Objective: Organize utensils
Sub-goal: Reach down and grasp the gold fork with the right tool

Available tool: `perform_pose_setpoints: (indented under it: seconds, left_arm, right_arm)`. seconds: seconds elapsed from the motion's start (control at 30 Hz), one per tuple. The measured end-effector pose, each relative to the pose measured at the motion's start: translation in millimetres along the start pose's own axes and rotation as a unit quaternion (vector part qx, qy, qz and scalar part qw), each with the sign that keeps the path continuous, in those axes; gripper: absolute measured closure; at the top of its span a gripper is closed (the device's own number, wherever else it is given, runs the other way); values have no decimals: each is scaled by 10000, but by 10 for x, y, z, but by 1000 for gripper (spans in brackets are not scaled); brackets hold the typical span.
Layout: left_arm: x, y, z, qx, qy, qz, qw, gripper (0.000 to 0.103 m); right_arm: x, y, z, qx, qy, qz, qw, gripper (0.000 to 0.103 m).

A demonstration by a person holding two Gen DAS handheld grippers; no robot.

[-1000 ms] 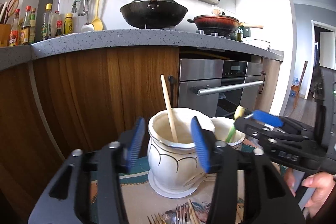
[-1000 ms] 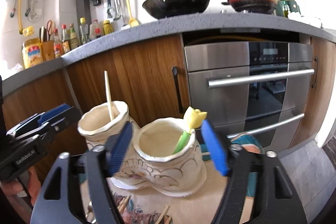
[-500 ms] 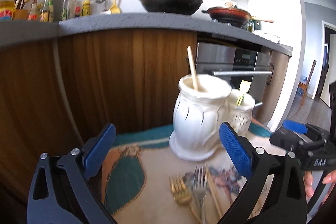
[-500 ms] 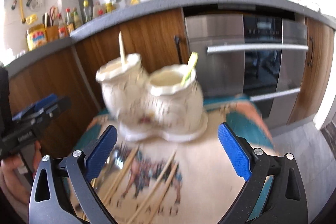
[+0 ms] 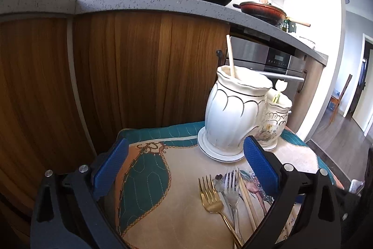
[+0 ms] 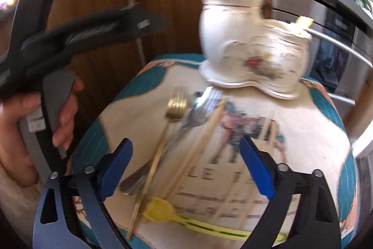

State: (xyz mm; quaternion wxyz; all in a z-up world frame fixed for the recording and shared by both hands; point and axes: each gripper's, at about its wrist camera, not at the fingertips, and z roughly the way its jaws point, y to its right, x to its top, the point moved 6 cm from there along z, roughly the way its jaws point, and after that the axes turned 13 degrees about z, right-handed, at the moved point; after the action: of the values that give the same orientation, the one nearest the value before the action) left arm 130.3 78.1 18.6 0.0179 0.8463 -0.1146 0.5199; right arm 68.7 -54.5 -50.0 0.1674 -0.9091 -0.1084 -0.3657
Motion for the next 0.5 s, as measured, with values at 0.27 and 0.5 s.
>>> perform_pose_setpoints:
  seconds: [0.27,0.5]
  left_arm:
    - [-17,-191,13,103,-2,-322,9994,6]
    - [-30,-293,30,58,-9,-544,9985,6]
  right_arm:
    - [2,-274,351,-163,-594,-301,9976,76]
    - [51,-343,551,-424,-824,-470,9946,86]
